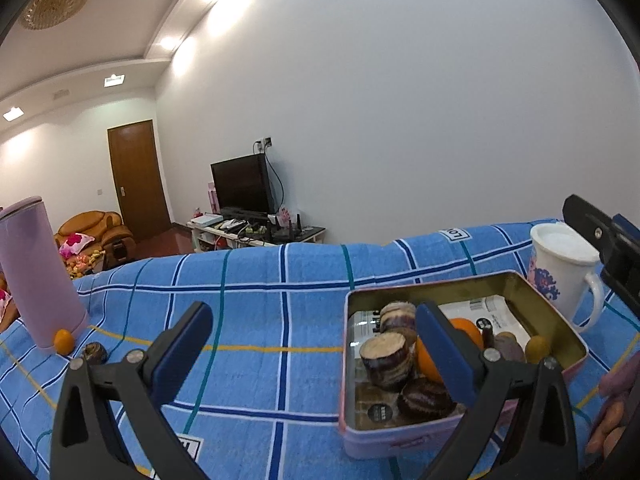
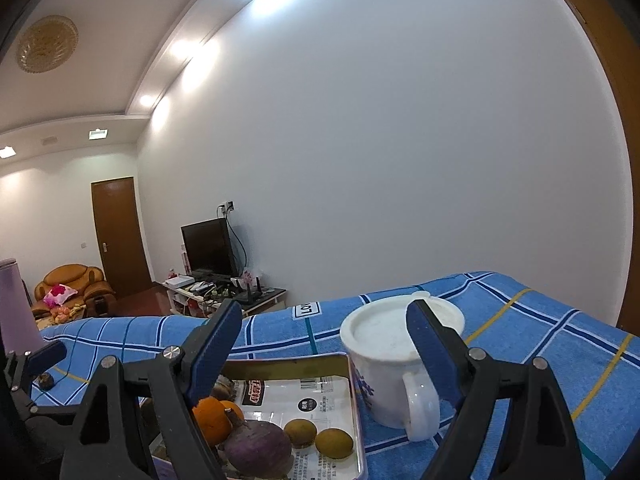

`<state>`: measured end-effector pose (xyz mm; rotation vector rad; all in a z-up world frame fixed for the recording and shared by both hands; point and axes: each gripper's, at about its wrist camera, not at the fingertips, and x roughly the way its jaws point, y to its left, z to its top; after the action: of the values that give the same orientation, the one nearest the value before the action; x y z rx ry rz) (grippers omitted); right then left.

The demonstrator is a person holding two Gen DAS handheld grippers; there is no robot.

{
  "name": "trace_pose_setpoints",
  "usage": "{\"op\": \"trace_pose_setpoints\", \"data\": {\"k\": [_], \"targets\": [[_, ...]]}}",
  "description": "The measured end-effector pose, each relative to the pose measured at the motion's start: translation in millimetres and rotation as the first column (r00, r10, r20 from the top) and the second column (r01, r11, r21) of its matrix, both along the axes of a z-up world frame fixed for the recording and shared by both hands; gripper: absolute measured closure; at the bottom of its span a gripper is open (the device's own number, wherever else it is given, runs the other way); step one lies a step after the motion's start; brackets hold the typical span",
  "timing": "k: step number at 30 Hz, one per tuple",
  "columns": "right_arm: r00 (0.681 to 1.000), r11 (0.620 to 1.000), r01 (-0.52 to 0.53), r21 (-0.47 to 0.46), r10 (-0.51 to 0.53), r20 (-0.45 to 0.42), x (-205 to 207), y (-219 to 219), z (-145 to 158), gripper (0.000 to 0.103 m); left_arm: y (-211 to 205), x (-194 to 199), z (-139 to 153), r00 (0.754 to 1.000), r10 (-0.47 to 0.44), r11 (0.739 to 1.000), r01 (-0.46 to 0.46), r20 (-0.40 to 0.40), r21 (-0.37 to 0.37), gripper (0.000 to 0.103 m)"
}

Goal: Organize fruits
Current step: 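Withdraw both open tools from the tin toward the kettle and remaining fruits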

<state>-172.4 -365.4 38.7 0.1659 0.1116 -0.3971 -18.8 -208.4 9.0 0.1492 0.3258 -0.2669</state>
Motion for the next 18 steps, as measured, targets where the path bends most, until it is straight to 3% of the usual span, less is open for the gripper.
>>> {"op": "trace_pose_setpoints", "data": {"k": [18], "targets": [[0.999,0.995,-0.019,-0.102,0.015,-0.04,-9.4,43.5,-0.8,0.018,25.9,-14.0,-5.1,0.998,-0.039,0.999,0.039,-0.045,0.002,0.0]]}}
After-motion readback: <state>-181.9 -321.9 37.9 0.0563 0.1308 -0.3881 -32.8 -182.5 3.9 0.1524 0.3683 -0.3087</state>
